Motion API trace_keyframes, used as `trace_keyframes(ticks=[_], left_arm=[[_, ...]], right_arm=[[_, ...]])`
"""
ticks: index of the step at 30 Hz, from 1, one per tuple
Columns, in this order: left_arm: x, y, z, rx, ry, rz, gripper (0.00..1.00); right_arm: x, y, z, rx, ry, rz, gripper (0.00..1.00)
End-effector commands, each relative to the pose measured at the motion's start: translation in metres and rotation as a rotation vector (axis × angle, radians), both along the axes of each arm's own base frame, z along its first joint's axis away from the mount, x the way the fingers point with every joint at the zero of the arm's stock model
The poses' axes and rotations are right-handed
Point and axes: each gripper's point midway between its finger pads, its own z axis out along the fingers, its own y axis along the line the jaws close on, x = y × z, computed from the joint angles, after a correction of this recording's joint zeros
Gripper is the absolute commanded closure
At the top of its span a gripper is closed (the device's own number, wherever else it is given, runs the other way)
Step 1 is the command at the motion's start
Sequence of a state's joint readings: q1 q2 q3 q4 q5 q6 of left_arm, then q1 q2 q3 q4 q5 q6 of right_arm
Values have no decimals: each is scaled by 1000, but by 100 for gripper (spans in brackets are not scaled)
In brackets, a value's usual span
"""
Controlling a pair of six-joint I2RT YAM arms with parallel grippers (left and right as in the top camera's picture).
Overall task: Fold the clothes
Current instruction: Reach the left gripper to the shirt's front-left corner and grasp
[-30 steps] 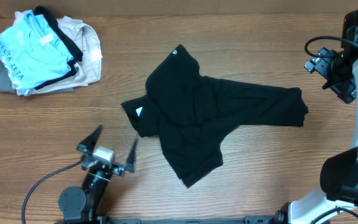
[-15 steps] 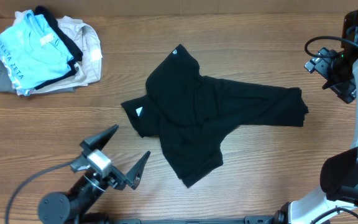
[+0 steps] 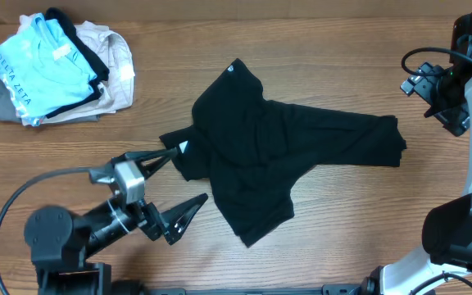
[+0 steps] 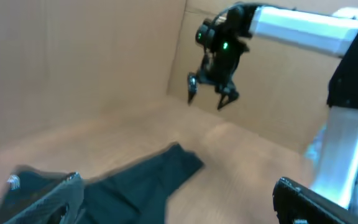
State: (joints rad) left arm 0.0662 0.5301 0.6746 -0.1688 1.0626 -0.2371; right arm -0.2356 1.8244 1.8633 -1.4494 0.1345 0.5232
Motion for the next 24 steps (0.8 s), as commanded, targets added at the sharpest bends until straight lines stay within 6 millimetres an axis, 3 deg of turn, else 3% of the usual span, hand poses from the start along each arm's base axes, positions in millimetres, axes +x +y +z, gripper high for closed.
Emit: trace_keyframes(ticks=[1, 9, 13, 16, 18, 20, 21, 24], left_arm=[[-1, 1, 19, 18, 35, 51, 0], [22, 13, -36, 368, 399, 308, 0], [12, -27, -53, 477, 455, 148, 0], [-15, -70, -58, 470, 485, -90, 0], [-14, -84, -65, 493, 492, -127, 0], [3, -81, -80, 481, 618, 17, 0], [16, -69, -94, 462, 746, 180, 0], [24, -50, -125, 456, 959, 405, 0]], right_arm=[[2, -1, 3, -2, -16, -1, 0], [7, -2, 4, -7, -36, -1, 0], [7, -2, 4, -7, -36, 0, 0], [7, -2, 4, -7, -36, -1, 0], [7, -2, 4, -7, -36, 0, 0], [7, -2, 4, -7, -36, -1, 0], [7, -2, 4, -7, -36, -1, 0], [8, -2, 4, -8, -41, -1, 0]])
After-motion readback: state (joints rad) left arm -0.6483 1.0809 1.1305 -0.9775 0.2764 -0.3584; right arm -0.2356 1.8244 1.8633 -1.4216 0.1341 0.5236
